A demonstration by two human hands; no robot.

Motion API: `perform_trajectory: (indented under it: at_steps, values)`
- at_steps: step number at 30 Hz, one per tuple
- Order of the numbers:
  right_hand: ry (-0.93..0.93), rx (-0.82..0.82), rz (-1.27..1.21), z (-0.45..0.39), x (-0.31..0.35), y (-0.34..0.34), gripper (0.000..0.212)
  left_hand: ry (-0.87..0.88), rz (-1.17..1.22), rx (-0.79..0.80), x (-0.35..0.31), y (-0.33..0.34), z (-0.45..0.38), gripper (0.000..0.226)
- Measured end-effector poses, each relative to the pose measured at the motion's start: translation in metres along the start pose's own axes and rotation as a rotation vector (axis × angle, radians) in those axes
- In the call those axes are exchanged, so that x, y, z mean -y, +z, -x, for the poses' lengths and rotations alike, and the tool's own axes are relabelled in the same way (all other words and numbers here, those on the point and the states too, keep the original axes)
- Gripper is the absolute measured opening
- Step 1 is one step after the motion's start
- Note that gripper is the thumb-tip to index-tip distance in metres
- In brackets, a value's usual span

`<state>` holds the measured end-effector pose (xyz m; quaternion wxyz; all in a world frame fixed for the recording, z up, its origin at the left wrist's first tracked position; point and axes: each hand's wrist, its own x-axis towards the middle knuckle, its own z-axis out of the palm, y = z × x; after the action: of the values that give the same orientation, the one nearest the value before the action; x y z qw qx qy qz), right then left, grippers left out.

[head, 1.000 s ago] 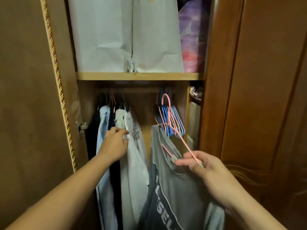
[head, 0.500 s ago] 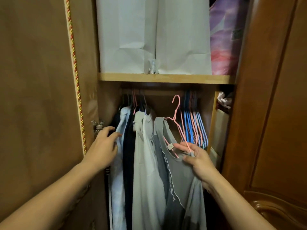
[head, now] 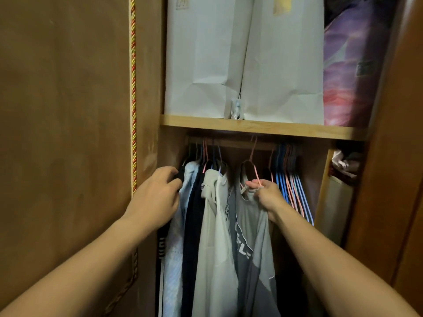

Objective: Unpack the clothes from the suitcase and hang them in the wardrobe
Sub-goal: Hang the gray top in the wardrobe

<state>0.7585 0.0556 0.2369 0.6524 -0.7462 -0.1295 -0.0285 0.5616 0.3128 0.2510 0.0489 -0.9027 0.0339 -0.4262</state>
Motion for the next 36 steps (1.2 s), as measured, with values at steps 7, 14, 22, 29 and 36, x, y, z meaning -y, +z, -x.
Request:
perform_trajectory:
  at_steps: [7, 14, 22, 29, 36]
  values:
    - [0.022, -0.029, -0.015, -0.013, -0.013, 0.007, 0.047, -0.016, -0.039, -0.029, -0.002, 0.007, -0.002, 0.015]
    - [0.023, -0.056, -0.059, -0.030, -0.004, 0.004, 0.054, -0.019, -0.056, -0.044, -0.004, 0.014, -0.002, 0.013]
    - [0.074, -0.032, -0.051, -0.027, -0.042, 0.010, 0.044, -0.007, -0.059, -0.066, -0.003, 0.016, -0.002, 0.014]
    - [-0.057, 0.149, -0.050, 0.019, -0.046, 0.040, 0.051, -0.007, -0.056, -0.086, -0.004, 0.019, 0.001, 0.013]
    - [-0.196, 0.370, 0.278, 0.006, -0.021, 0.112, 0.061, -0.012, -0.064, -0.070, -0.004, 0.020, 0.000, 0.013]
